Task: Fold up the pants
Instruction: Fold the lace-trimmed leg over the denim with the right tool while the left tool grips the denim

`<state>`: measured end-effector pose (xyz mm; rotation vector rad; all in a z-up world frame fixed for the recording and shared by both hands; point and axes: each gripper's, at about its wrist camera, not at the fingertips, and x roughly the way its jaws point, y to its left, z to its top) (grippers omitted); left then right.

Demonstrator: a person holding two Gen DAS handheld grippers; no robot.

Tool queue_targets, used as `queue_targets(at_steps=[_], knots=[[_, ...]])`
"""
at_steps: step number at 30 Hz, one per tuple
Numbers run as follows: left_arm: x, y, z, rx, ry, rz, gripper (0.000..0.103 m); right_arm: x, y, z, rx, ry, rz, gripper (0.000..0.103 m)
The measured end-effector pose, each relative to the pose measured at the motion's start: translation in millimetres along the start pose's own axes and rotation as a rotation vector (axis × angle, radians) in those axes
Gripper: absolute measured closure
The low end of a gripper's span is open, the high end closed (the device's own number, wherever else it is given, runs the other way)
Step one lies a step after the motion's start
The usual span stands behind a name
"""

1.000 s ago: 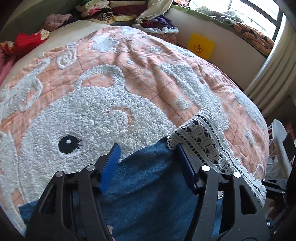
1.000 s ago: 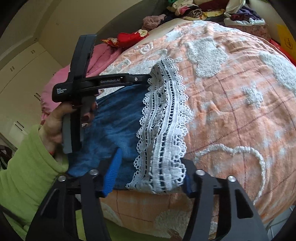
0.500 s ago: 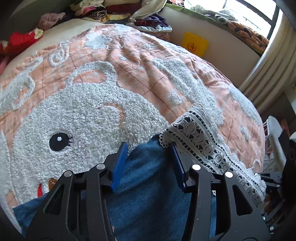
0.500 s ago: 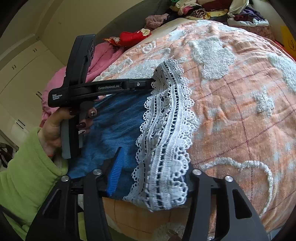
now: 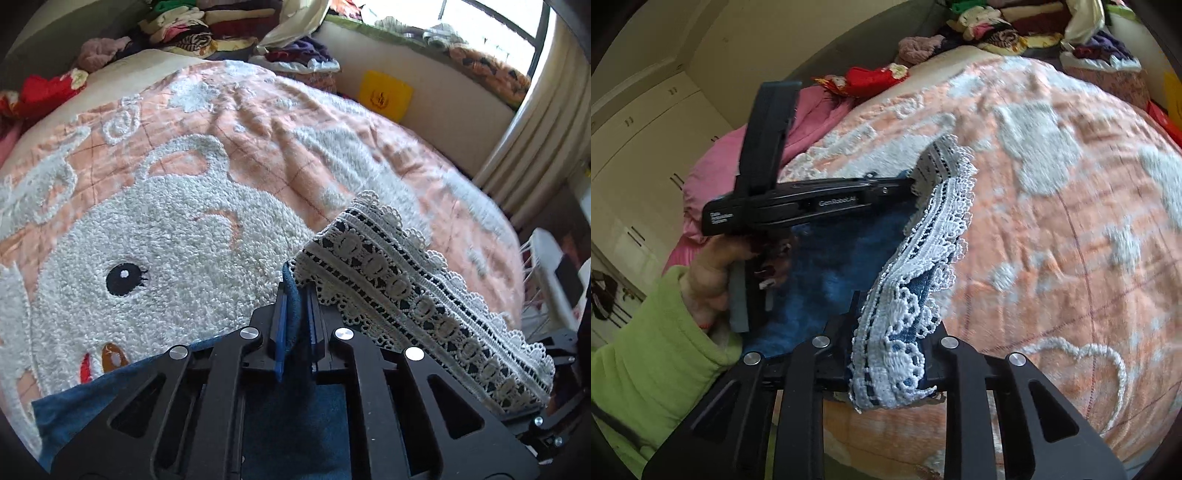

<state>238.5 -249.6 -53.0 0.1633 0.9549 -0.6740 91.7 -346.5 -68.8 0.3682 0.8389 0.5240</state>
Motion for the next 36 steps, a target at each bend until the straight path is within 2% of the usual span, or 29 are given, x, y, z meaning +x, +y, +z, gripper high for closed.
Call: queue_targets(at_steps=[4,10,15,20,25,30,31,33,36], knots=[[-21.3,12.3,1.6,-0.056,-0.053,-0.044,0.100,-2.7,20.6,10.4,-0.050,-0.013,0.009,0.081],[-59.4,36.8,-3.0,-0.114,-0.122,-0.047,0.100,1.9,63.7,25.2,-0.151,-0.018,0.035,0.081],[-80.0,60.6,-17.4,-0.147,-0.126,0.000,0.100,27.9,106.8,35.4,-0.243,0.018,0.055,0.081],[-92.7,92.8,-38.7,-0.224,-0.114,0.042,0.100,62.6,144.3,30.0,-0.343,0.077,0.045,0.081],[-122.1,146.4,-63.1,-0.423,-0.143,0.055,0.100,98.0,177.5,13.9,-0.447,0.141,0.011,0.081],[-153.8,186.4,-95.5,-0.590,-0.193,0.018,0.099,120.9,206.3,-6.7,-0.525,0.195,0.023,0.080],[-157.8,192.8,-101.3,-0.617,-0.198,0.004,0.098,127.6,213.1,-12.4,-0.542,0.211,0.026,0.080],[-161.5,201.3,-111.3,-0.648,-0.195,-0.007,0.083,134.4,222.9,-22.2,-0.564,0.233,0.039,0.079],[-157.7,204.2,-118.6,-0.663,-0.168,-0.012,0.080,134.8,231.0,-32.4,-0.590,0.250,0.065,0.068]])
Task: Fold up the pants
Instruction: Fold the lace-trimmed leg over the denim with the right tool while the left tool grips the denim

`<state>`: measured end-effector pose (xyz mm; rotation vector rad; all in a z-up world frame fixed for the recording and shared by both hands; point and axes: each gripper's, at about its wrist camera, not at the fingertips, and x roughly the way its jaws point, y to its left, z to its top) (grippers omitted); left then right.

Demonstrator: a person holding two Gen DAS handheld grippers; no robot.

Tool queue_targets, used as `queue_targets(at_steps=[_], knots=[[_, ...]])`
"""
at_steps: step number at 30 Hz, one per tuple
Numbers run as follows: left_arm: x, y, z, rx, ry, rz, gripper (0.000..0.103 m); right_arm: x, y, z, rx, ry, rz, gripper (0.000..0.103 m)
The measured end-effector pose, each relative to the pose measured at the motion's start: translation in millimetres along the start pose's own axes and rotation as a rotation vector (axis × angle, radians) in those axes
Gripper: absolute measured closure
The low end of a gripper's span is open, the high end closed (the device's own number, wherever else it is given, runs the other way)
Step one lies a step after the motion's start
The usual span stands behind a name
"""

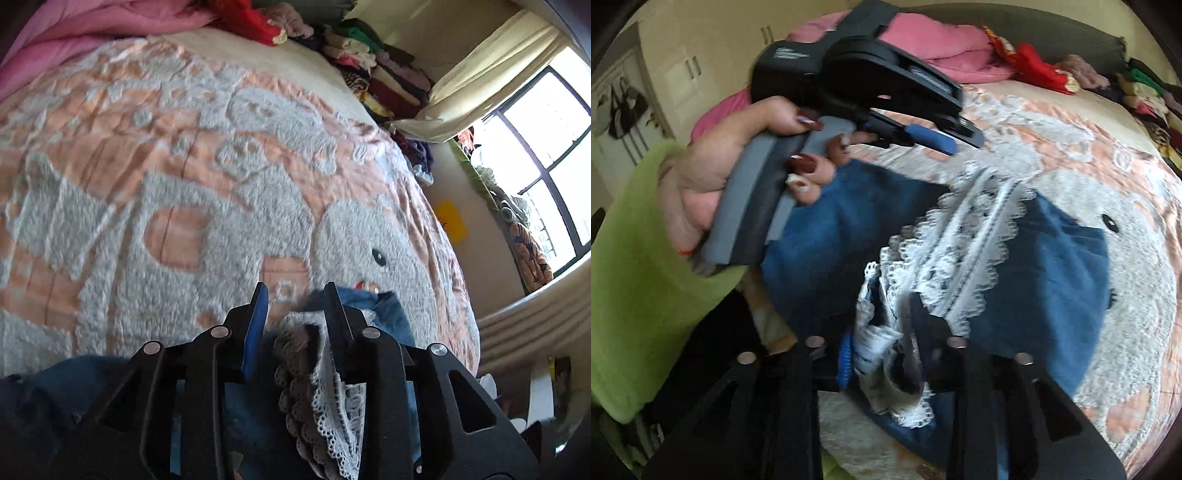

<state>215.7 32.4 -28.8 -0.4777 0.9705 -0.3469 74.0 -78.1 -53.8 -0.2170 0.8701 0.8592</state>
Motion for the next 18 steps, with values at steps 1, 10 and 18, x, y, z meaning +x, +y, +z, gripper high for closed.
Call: queue_targets(at_steps=[1,10,18], knots=[[2.7,-0.6,-1.7,-0.004,0.013,-0.010,0.080,-4.7,3.2,-1.6,-0.007,-0.010,0.021,0.066],[30.6,-10.2,-15.3,0.049,0.092,0.077,0.040,-58.5,-31.6,-14.2,0.063,-0.119,-0.065,0.041],[40.4,-14.2,-15.6,0.053,0.082,0.057,0.083,-65.1,-130.8,-7.6,0.319,-0.147,-0.167,0.034]])
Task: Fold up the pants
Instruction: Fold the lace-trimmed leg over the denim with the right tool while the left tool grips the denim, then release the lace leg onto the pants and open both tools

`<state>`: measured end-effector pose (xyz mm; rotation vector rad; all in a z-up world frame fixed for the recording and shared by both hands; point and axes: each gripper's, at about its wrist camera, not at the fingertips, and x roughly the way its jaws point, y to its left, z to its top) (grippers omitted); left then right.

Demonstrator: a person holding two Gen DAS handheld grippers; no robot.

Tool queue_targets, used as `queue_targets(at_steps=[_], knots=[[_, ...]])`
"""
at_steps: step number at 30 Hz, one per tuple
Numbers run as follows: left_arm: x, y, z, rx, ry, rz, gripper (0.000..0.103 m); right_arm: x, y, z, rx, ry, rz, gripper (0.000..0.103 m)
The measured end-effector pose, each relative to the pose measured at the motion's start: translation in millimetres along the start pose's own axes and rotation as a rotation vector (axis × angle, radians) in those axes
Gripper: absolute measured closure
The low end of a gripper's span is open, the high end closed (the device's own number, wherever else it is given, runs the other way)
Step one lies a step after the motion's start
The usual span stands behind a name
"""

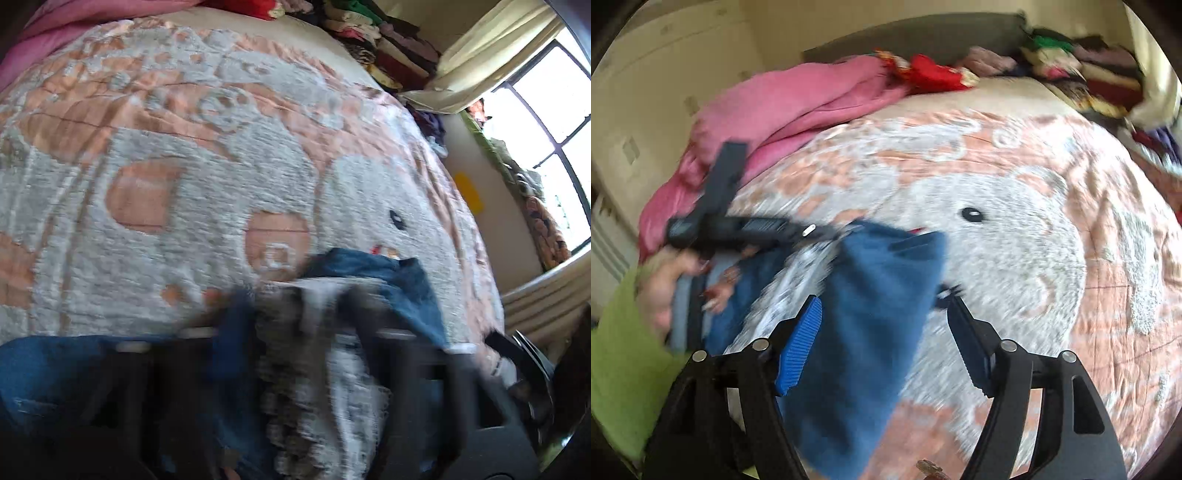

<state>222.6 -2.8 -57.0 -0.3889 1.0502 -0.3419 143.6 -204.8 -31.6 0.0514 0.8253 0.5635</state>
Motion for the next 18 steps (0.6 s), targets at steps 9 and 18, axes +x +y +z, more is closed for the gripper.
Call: queue_targets(at_steps=[9,18], knots=[[-35.1,-19.0,-0.6,0.112,-0.094,0.054,0.092,64.5,-45.4,34.8,0.129,0.058,-0.028,0.034],[-8.5,-1.3,0.9,0.080,-0.026,0.135,0.072,103.1,-34.3,33.2,-0.012,0.089,-0.195,0.045]])
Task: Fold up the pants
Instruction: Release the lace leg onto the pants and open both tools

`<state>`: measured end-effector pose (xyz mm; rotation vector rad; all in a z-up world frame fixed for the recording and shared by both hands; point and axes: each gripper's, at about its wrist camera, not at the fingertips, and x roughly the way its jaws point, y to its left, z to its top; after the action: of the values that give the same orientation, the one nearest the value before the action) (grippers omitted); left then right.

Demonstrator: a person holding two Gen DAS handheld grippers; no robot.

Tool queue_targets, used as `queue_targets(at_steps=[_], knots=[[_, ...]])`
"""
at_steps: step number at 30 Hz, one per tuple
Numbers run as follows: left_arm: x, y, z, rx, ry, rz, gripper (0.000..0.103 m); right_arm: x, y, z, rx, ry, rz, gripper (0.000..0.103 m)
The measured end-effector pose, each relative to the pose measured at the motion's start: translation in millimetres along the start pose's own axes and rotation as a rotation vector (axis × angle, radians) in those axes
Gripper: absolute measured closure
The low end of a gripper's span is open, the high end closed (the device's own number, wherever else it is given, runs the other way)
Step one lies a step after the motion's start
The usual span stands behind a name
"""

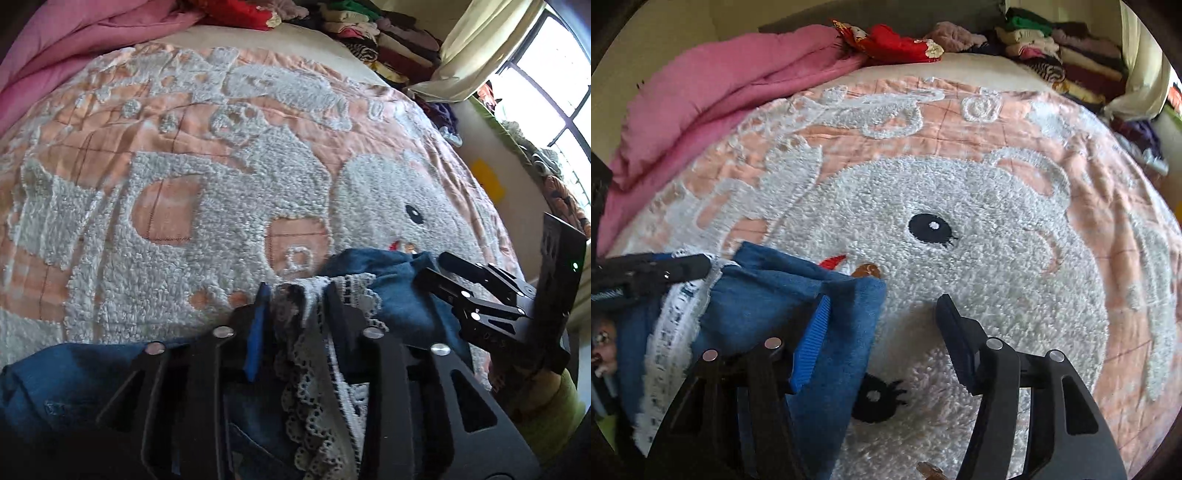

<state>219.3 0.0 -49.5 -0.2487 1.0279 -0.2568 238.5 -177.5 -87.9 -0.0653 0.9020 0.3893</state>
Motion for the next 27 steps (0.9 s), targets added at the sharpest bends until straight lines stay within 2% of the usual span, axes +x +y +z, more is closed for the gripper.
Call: queue_targets(at_steps=[4,8,14,20,27], knots=[[-3.9,5.2,1.0,-0.021,-0.007,0.002,0.065,-11.7,0.0,-3.6,-0.002,-0.018,0.017,0.043],[-18.3,1.2,1.9,0.017,-0.048,0.050,0.058,-37.6,-4.3,-10.5,0.029,-0.055,0.057,0.029],[-44.1,0.5,0.8,0.023,-0.116,0.085,0.046,-76.5,0.1,-30.4,0.022,-0.106,0.096,0.017],[-76.8,4.1,-17.7,-0.013,-0.189,0.091,0.044,-103.8,11.1,-52.3,-0.005,-0.126,0.125,0.014],[-107.4,10.5,-53.0,-0.058,-0.222,0.059,0.044,-118.6,22.7,-70.0,-0.027,-0.124,0.164,0.014]])
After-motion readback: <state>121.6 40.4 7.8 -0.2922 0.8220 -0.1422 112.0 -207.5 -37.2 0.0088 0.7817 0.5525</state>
